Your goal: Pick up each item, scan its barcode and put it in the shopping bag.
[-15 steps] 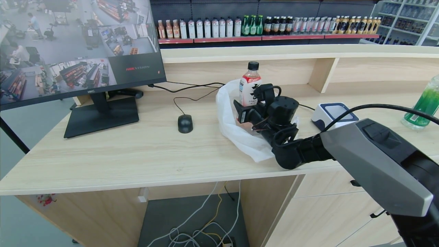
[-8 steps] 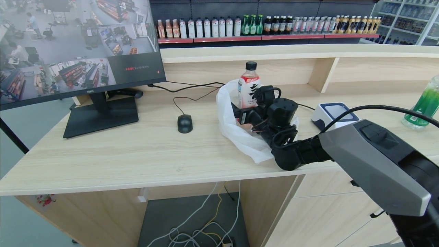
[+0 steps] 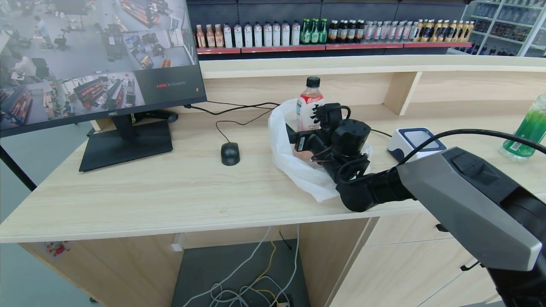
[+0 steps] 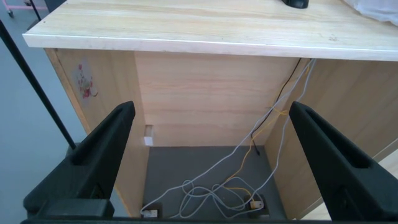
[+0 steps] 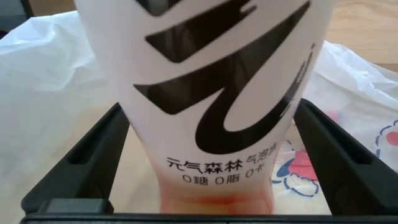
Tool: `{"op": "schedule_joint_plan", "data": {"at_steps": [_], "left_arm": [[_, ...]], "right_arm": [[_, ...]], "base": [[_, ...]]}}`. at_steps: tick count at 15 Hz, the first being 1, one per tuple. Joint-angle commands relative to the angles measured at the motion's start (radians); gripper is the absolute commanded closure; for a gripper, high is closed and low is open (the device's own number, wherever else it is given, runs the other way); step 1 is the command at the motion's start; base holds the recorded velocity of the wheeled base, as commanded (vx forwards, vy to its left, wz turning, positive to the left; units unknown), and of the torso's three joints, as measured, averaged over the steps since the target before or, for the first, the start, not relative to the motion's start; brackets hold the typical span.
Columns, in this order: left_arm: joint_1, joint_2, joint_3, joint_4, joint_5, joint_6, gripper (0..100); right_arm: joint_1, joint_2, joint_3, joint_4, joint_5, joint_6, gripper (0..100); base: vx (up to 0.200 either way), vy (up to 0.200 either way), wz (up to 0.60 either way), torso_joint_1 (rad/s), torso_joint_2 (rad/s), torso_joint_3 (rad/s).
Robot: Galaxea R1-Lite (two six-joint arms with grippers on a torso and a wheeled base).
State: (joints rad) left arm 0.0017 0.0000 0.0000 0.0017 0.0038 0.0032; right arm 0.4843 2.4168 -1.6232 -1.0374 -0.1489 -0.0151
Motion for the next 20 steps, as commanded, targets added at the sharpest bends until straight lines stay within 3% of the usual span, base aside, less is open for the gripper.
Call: {"op": "schedule_joint_plan", "data": {"at_steps": [1,9,16,20], "left_arm": [[0.000,0.000,0.000,0.000,-0.001,0.000,0],[0.000,0.000,0.000,0.000,-0.001,0.000,0],[0.000,0.000,0.000,0.000,-0.001,-0.002,0],[0.000,0.000,0.000,0.000,-0.001,-0.002,0]], "right_arm": [[0.004,-0.019,0.005,0.000,-0.004,-0.013,0],[0.008,-0.176,0.213,-0.046,-0.017,-0.026,0],[0.031,-0.360,0.620,-0.300,-0.014,-0.036,0],[0.096,-0.482,0.888,-0.461,-0.020,-0.054,0]], "base": [[0.000,0.000,0.00,0.000,0.00,0.000],[0.000,0.000,0.00,0.000,0.00,0.000],[0.000,0.000,0.00,0.000,0.00,0.000],[0.000,0.000,0.00,0.000,0.00,0.000]]}}
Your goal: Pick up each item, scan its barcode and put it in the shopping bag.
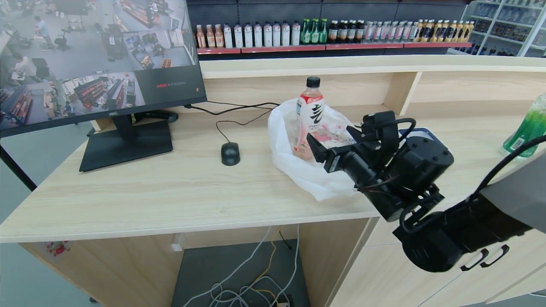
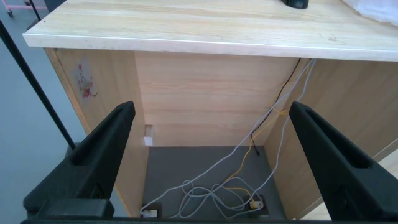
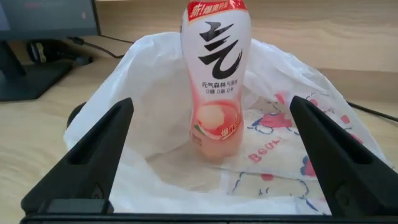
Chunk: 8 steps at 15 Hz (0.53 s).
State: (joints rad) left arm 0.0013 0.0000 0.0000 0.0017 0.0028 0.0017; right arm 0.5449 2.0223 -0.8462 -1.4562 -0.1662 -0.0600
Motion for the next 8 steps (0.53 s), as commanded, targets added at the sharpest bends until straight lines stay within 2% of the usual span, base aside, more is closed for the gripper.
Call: {"op": "schedule_joint_plan", "data": {"at_steps": [1,3,6,8], "left_arm": [[0.000,0.000,0.000,0.000,0.002,0.000,0],[0.000,0.000,0.000,0.000,0.000,0.000,0],[0.000,0.000,0.000,0.000,0.002,0.000,0],[0.000,0.000,0.000,0.000,0.002,0.001,0]], "right_arm": [[0.052,-0.113,0.171,-0.070,-0.003,-0.024,0],[0.073,-0.137,0.243,-0.115,-0.003,-0.040,0],[0.139,-0.203,0.322,-0.115,-0.053,-0.029,0],[0.145,-0.249,0.341,-0.115,-0.058,-0.024,0]], "base": [[0.000,0.000,0.00,0.000,0.00,0.000],[0.000,0.000,0.00,0.000,0.00,0.000],[0.000,0.000,0.00,0.000,0.00,0.000],[0.000,0.000,0.00,0.000,0.00,0.000]]}}
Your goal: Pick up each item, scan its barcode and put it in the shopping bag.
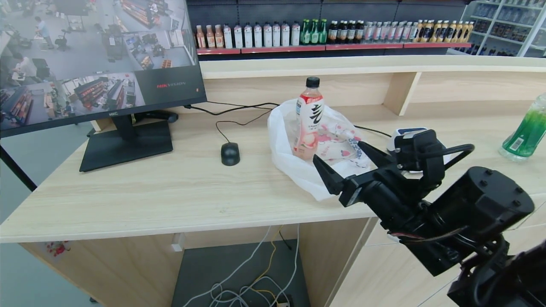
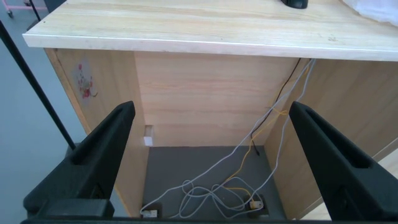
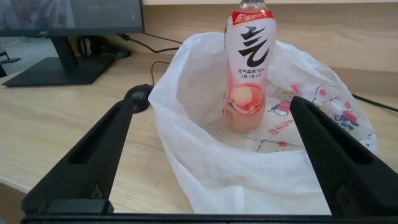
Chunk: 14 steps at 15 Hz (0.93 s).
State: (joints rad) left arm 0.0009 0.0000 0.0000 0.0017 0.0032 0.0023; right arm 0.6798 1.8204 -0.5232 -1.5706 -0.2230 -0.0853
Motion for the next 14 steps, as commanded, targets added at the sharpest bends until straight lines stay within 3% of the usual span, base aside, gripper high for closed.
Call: {"op": "schedule_joint_plan", "data": {"at_steps": [1,8,14], "left_arm": [[0.001,0.000,0.000,0.000,0.001,-0.001,0],[0.001,0.000,0.000,0.000,0.001,-0.002,0],[0.001,0.000,0.000,0.000,0.000,0.001,0]], "right_arm": [[0.011,-0.061,0.026,0.000,-0.003,-0.001,0],[0.043,-0.109,0.086,0.000,0.002,0.002,0],[0.037,-0.096,0.089,0.000,-0.001,0.001,0]], "base": [[0.000,0.000,0.00,0.000,0.00,0.000],[0.000,0.000,0.00,0.000,0.00,0.000],[0.000,-0.200,0.00,0.004,0.00,0.003]]}}
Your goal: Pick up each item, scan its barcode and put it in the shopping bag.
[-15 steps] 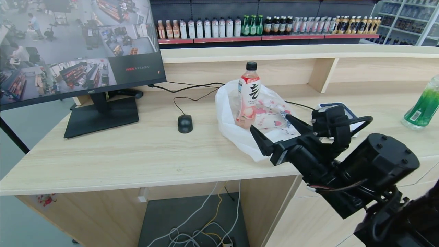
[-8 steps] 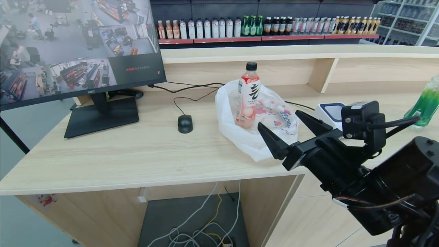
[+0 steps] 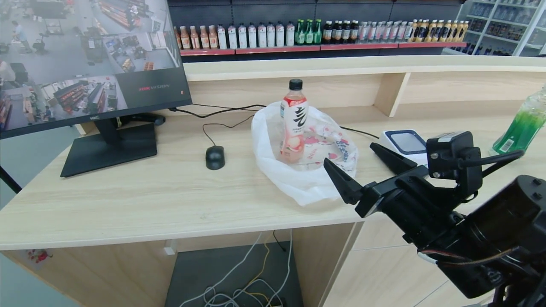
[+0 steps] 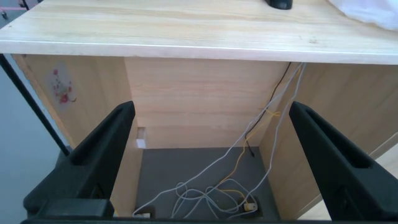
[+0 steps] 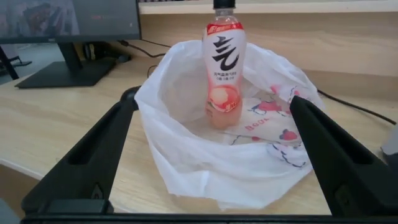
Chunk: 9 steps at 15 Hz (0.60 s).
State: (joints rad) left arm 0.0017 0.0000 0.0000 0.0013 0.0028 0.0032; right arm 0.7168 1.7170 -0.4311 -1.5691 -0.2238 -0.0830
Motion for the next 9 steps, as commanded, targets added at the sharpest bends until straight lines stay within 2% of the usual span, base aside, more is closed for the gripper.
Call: {"op": "schedule_joint_plan", "data": {"at_steps": [1,9], "left_arm": [[0.000,0.000,0.000,0.000,0.002,0.000,0],[0.000,0.000,0.000,0.000,0.000,-0.006,0]], "right_arm": [[0.000,0.006,-0.003,-0.002,-0.002,0.000,0],[-0.010,0.007,0.005,-0.002,-0.002,0.000,0]], "base": [[0.000,-0.200,0.00,0.007,0.00,-0.002],[0.000,-0.200,0.00,0.004,0.00,0.005]]}}
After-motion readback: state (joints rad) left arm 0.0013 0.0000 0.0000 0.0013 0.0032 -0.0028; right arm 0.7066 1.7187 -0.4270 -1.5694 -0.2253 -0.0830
